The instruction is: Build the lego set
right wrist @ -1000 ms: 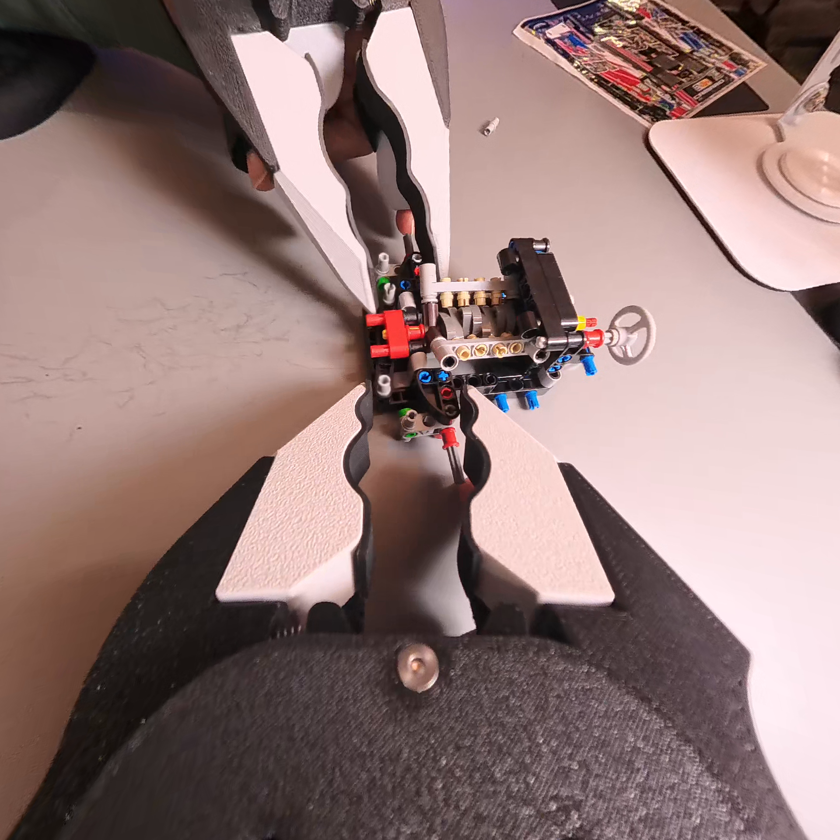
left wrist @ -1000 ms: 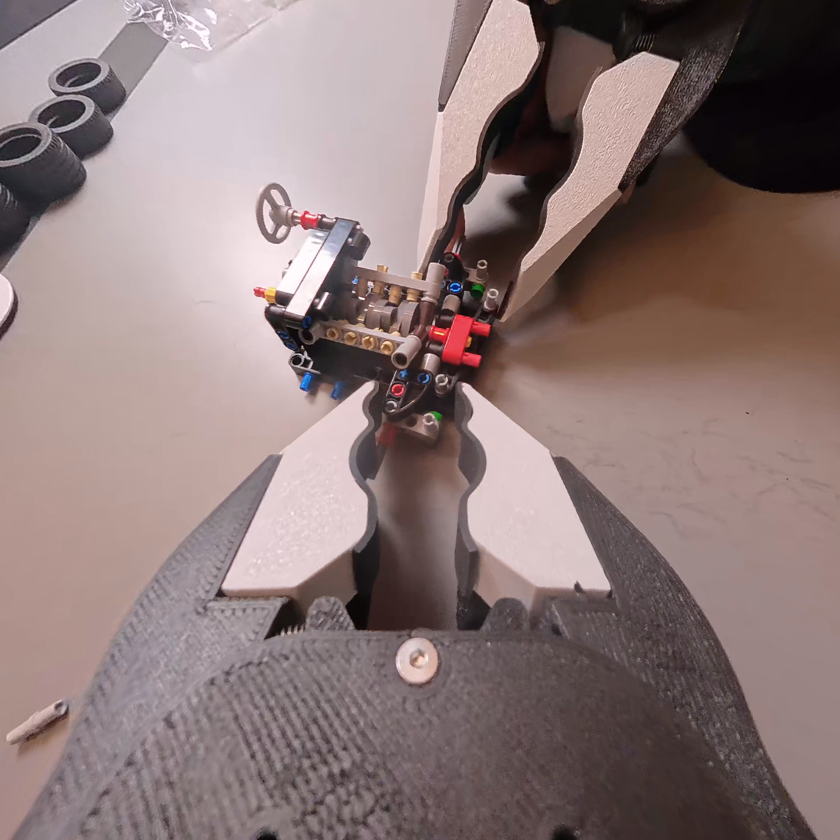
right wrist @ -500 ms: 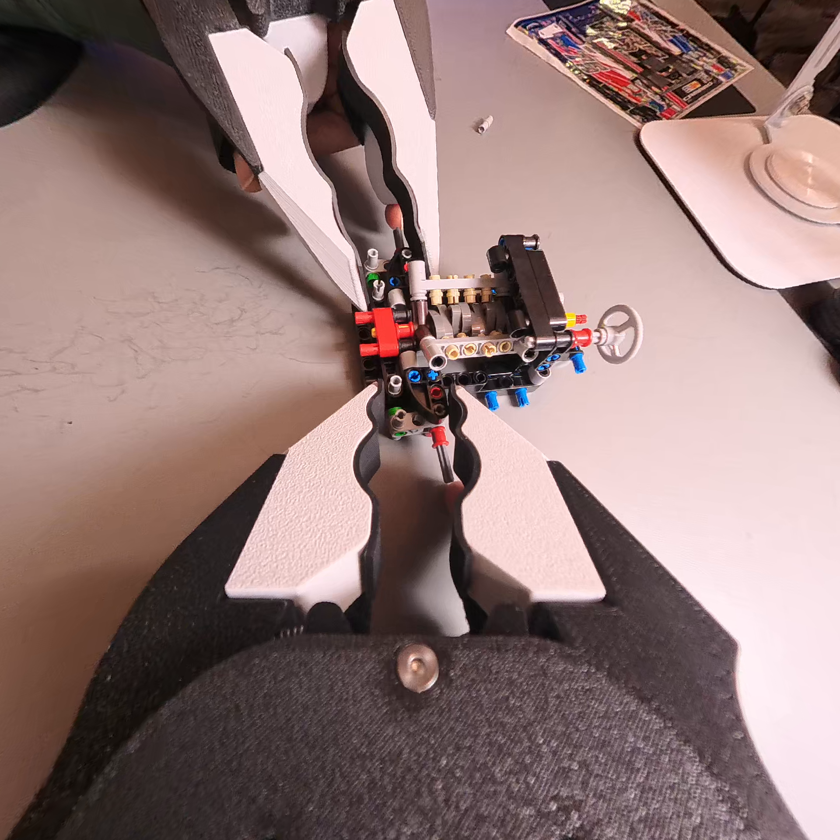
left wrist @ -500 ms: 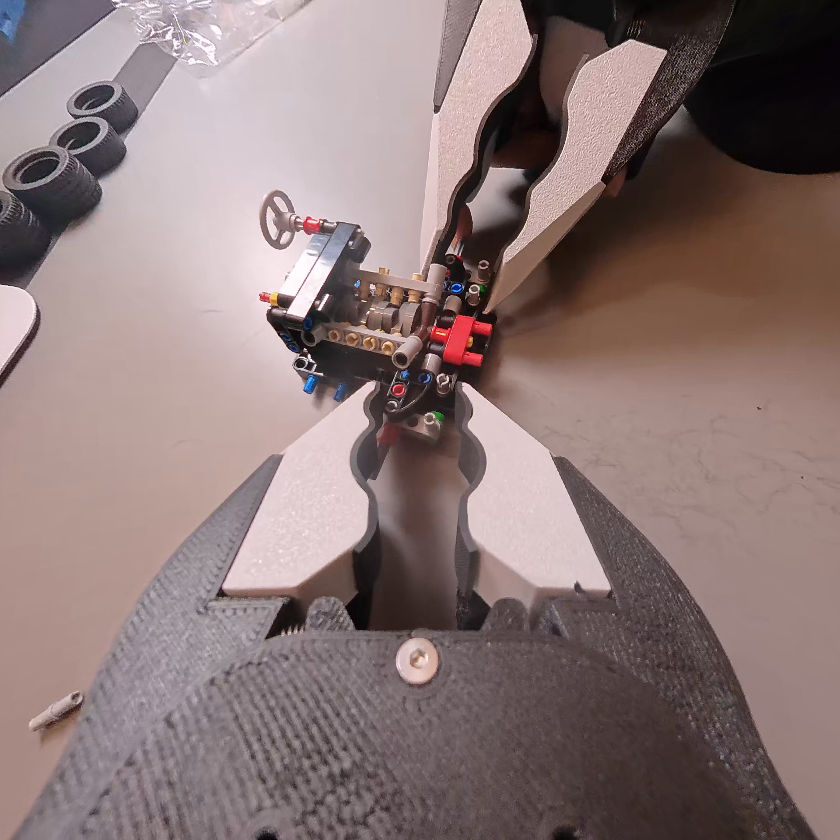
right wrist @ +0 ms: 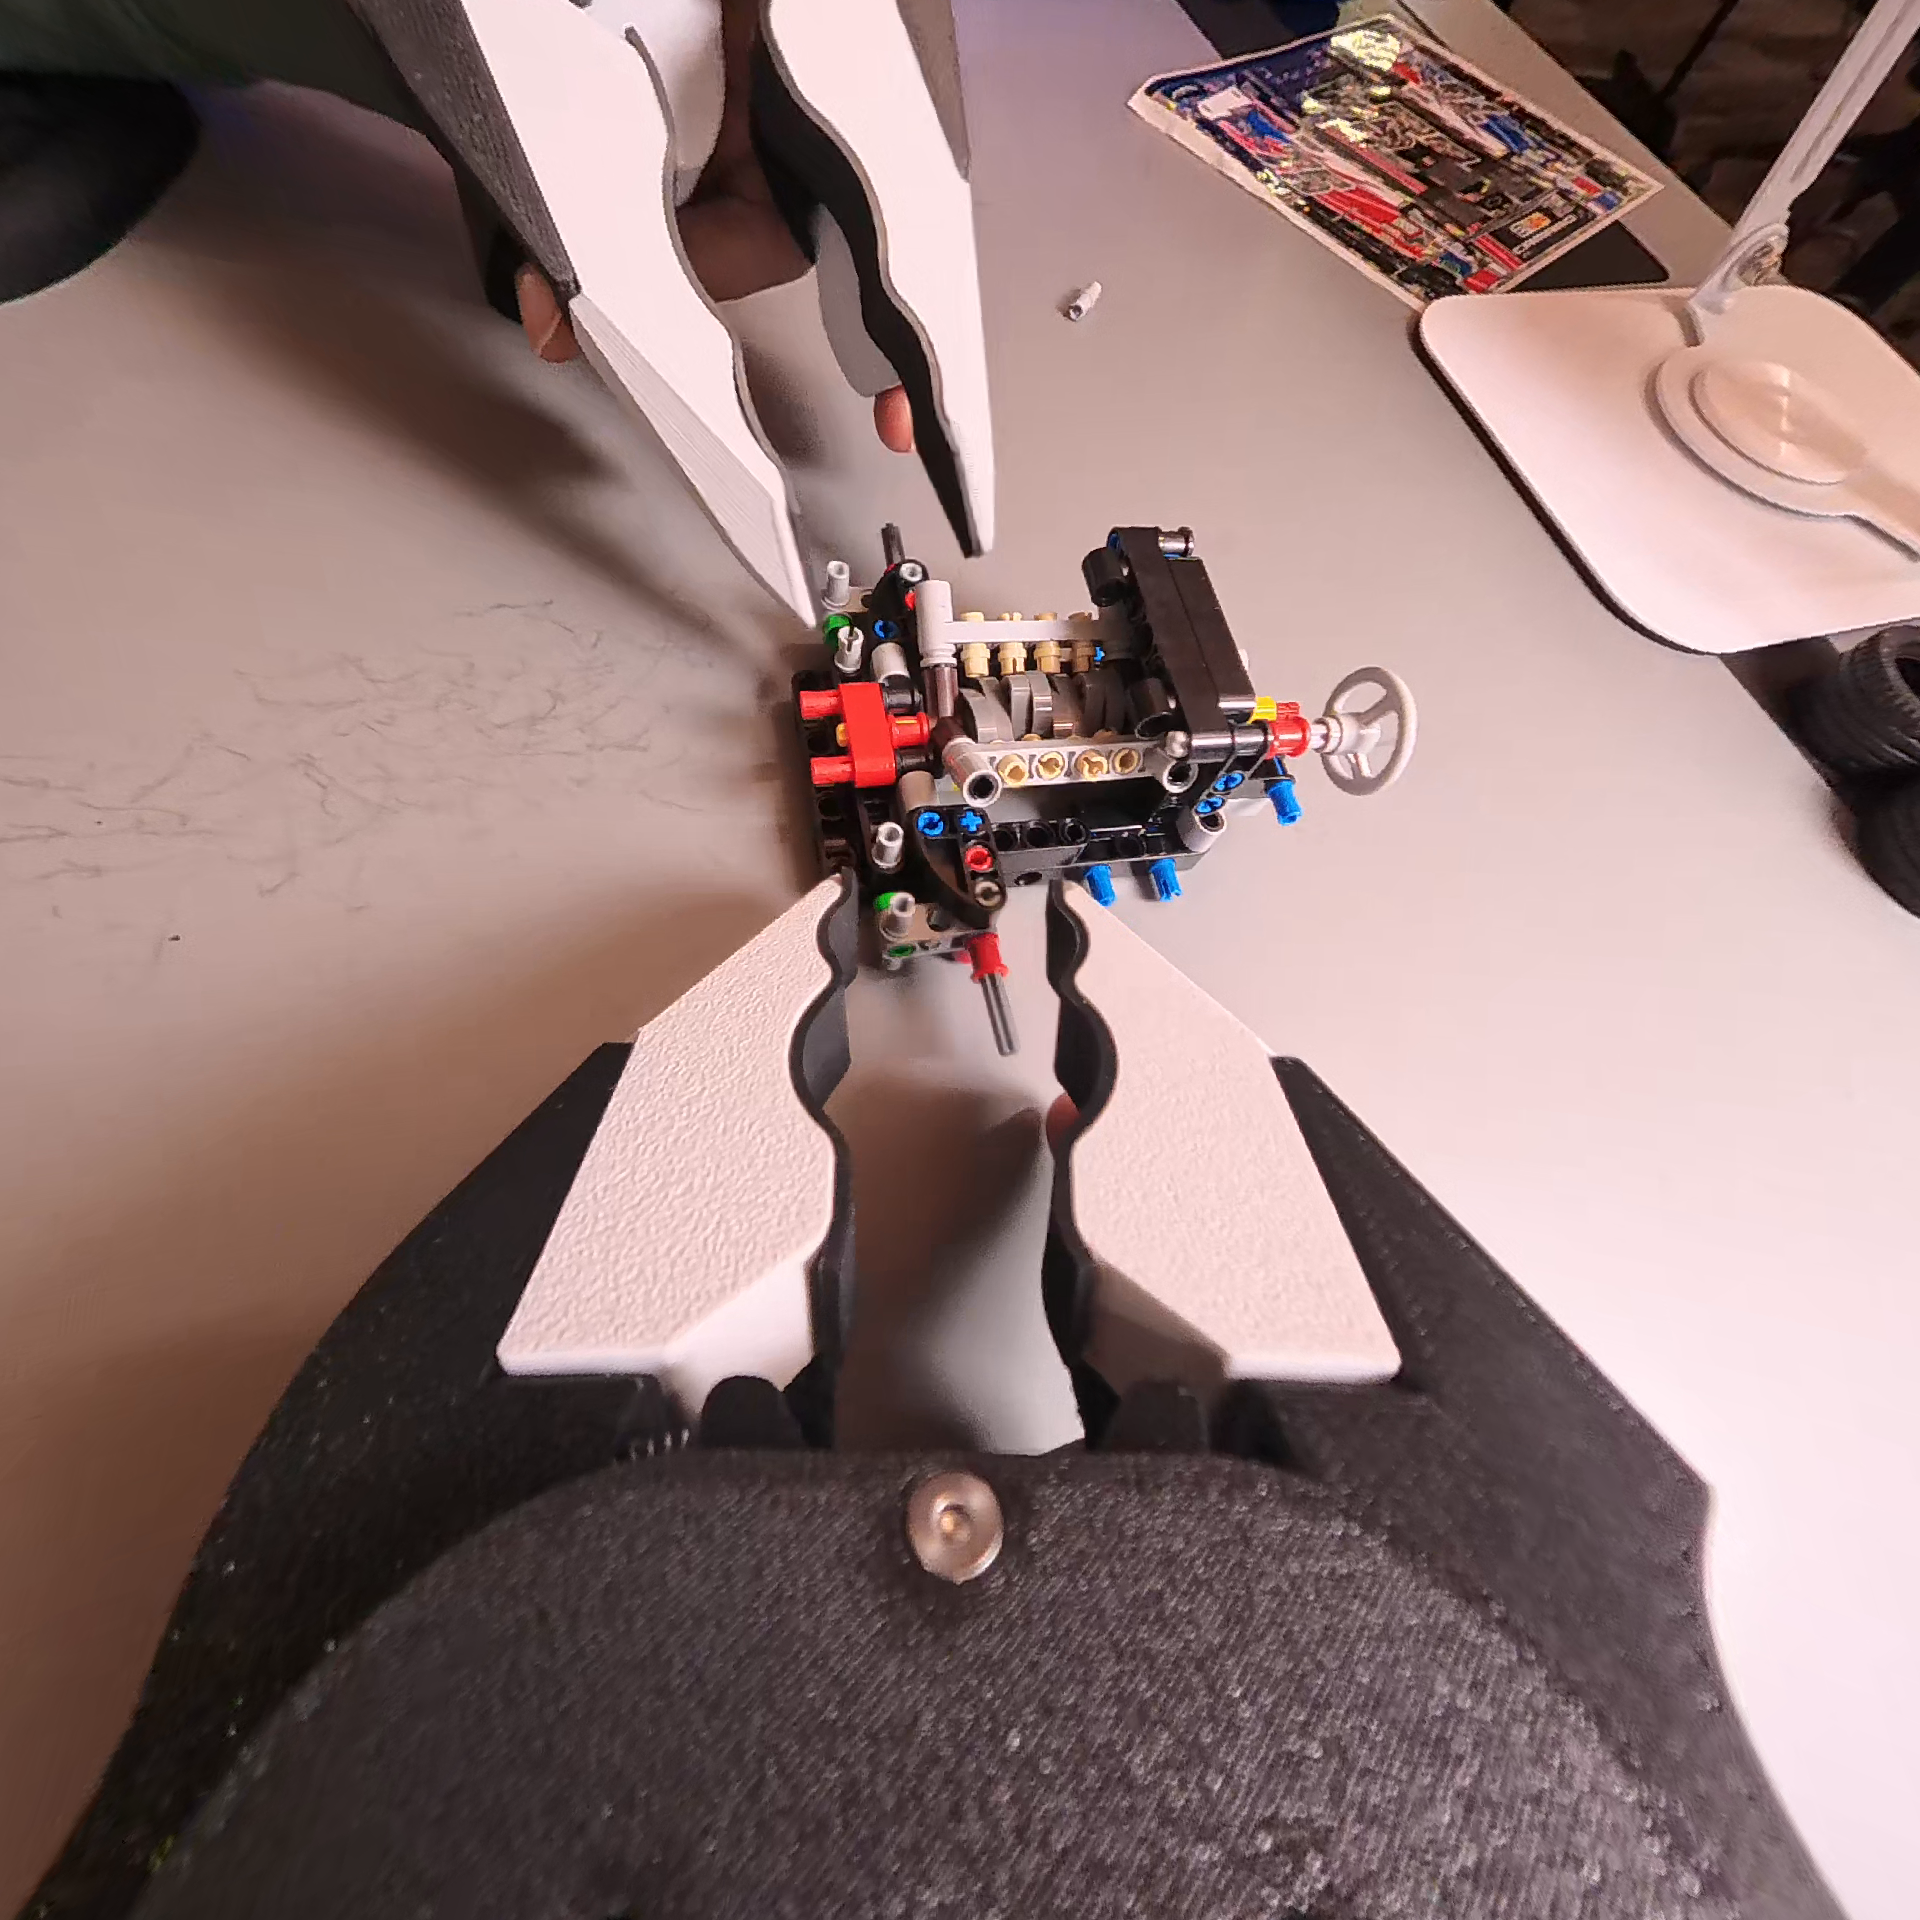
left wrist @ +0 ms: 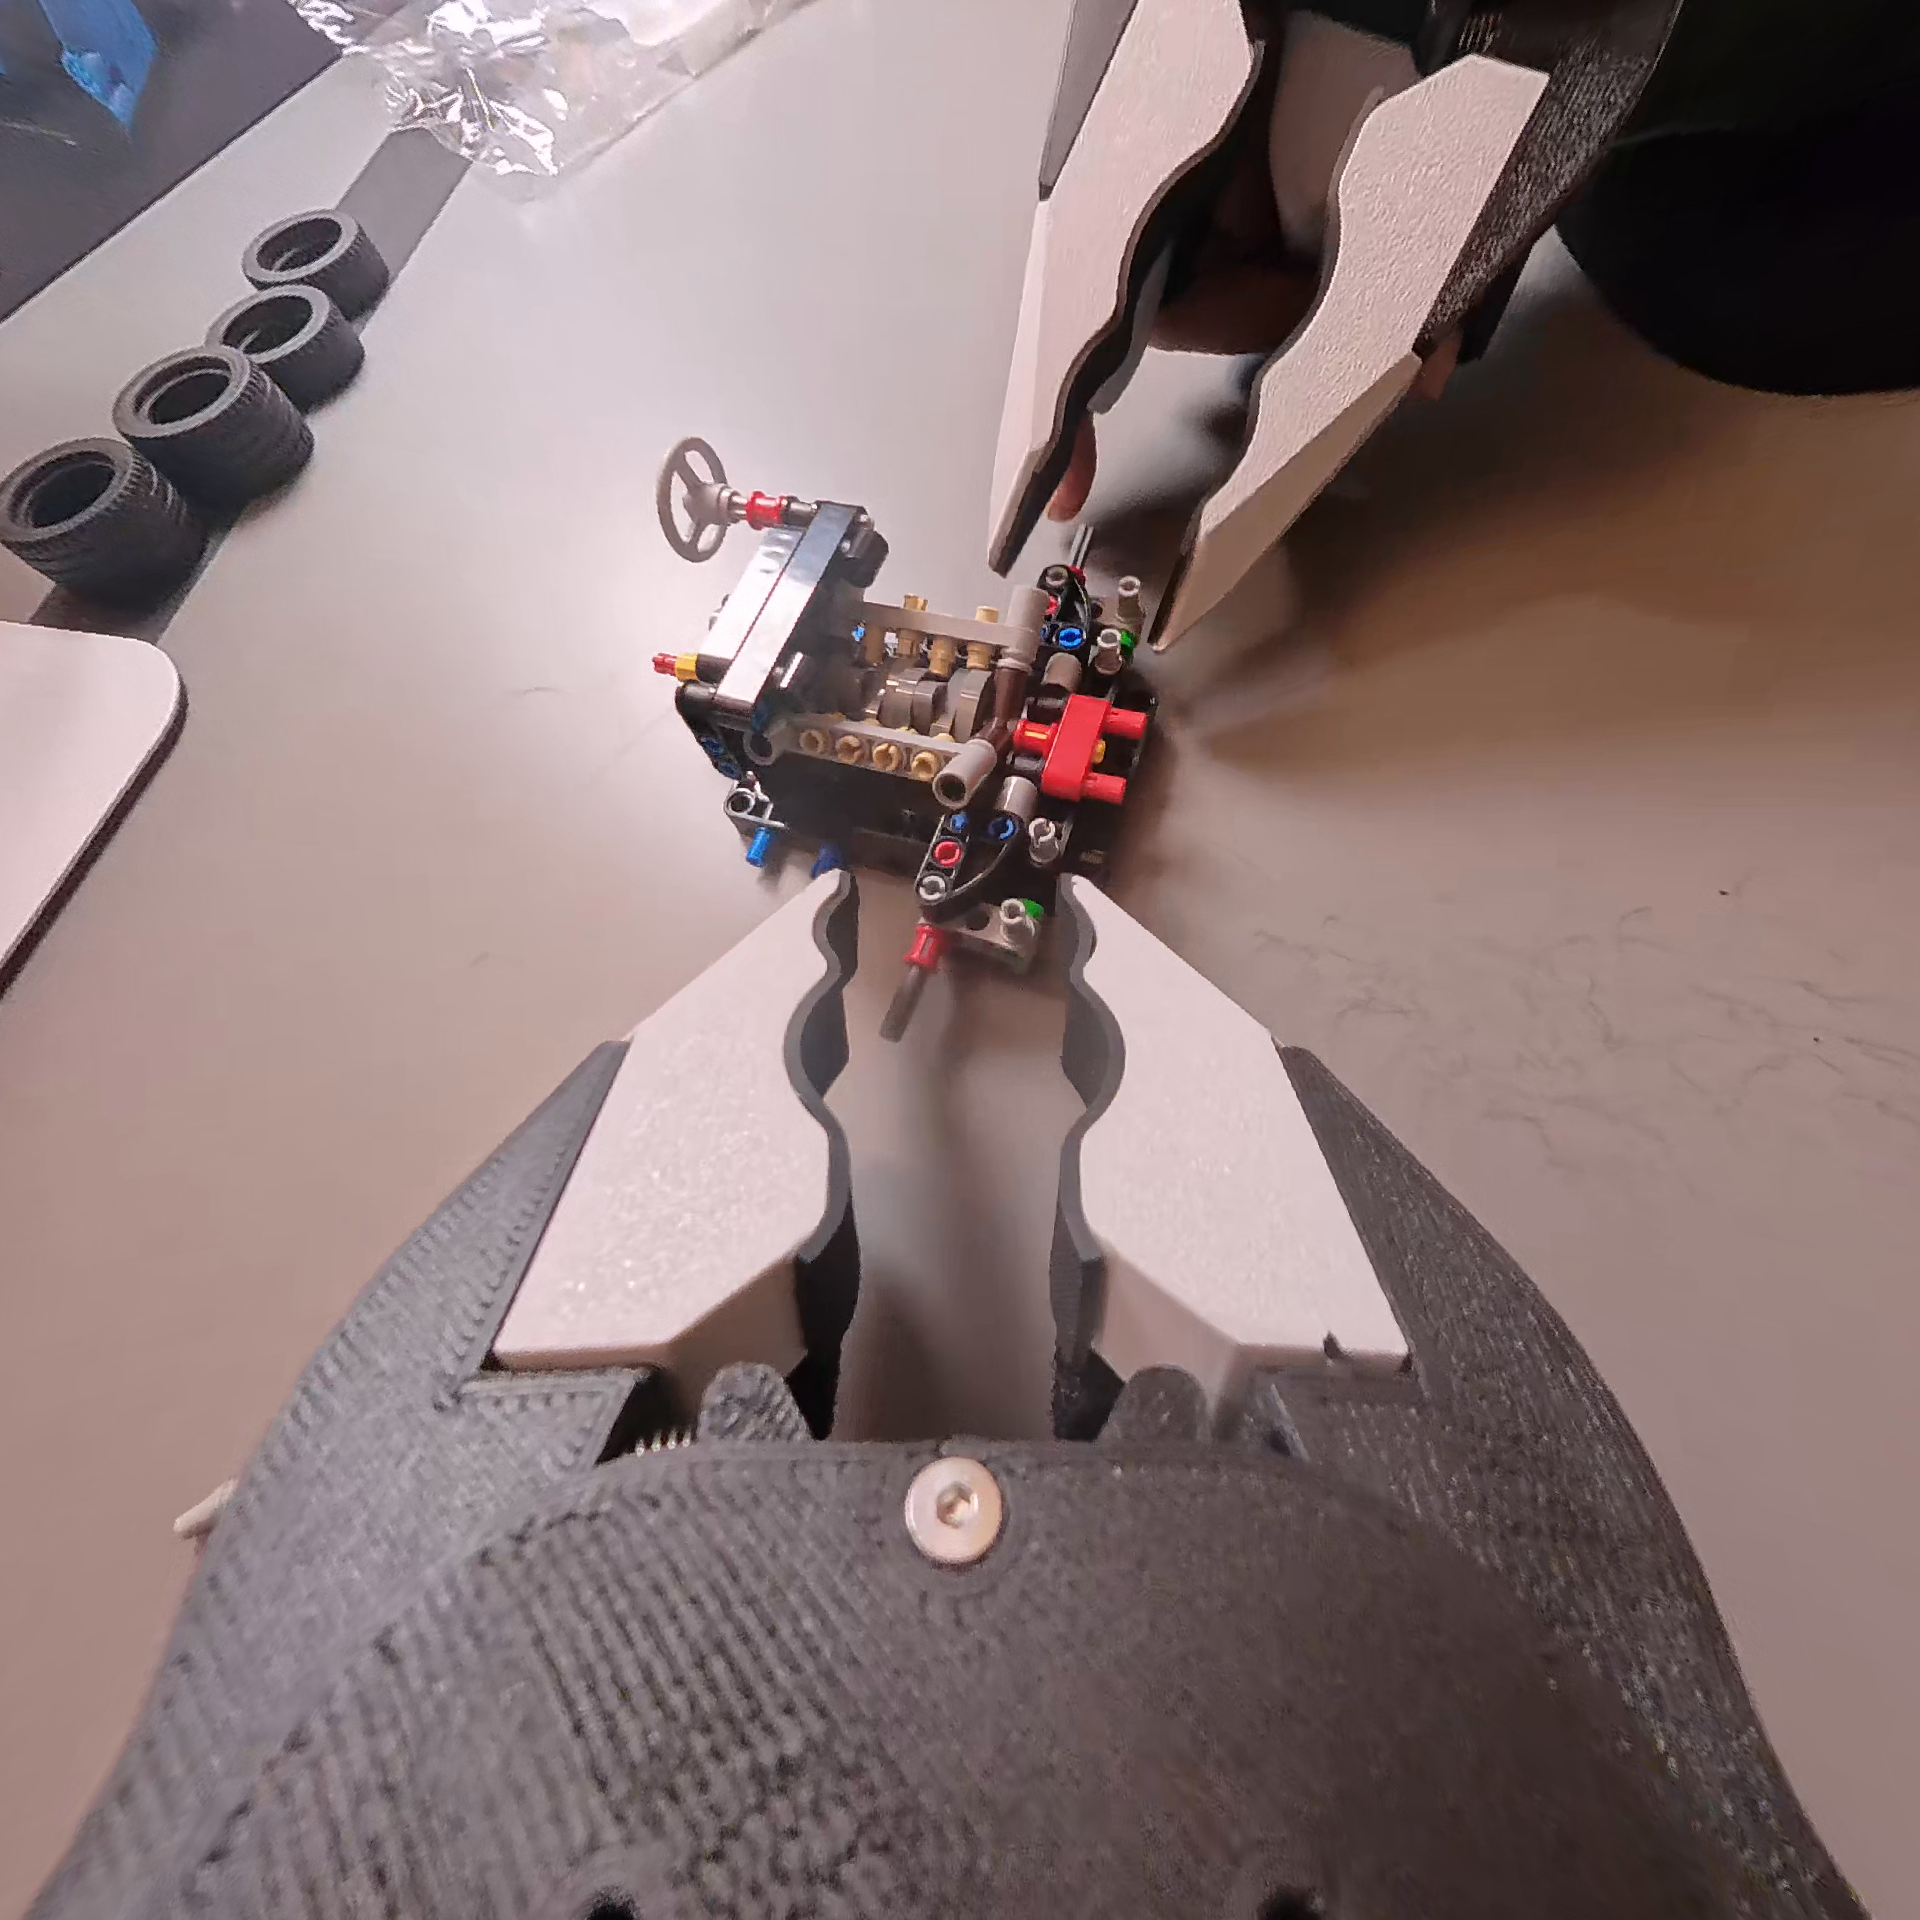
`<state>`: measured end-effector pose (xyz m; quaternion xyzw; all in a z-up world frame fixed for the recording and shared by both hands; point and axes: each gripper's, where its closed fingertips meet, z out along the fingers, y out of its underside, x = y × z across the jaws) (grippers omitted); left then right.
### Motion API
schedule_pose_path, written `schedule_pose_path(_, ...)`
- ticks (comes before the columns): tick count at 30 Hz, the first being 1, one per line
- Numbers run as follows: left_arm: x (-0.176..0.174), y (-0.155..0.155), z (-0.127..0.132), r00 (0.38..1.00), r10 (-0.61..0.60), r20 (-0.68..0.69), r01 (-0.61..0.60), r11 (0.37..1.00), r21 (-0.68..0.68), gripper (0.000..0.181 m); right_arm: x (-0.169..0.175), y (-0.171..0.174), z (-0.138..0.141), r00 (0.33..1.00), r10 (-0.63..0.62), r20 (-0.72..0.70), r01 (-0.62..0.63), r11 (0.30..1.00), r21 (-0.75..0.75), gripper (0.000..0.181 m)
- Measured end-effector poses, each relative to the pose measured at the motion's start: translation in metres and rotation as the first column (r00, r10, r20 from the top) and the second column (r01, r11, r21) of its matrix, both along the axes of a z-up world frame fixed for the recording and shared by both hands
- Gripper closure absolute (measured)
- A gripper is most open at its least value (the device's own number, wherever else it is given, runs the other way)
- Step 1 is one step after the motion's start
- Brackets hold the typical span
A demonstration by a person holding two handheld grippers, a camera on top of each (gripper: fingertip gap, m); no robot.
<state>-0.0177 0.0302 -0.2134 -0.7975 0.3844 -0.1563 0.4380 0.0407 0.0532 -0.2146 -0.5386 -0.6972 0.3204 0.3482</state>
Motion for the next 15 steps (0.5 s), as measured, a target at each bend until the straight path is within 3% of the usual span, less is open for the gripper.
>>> schedule_pose_path(15, -0.0099, -0.0091, -0.0104, 0.998, 0.027, -0.063, -0.029, 0.999, -0.036, 0.158, 0.0090, 0.0010, -0.0099, 0.999, 0.006, 0.047, -0.010, 0.995, 0.096, 0.145)
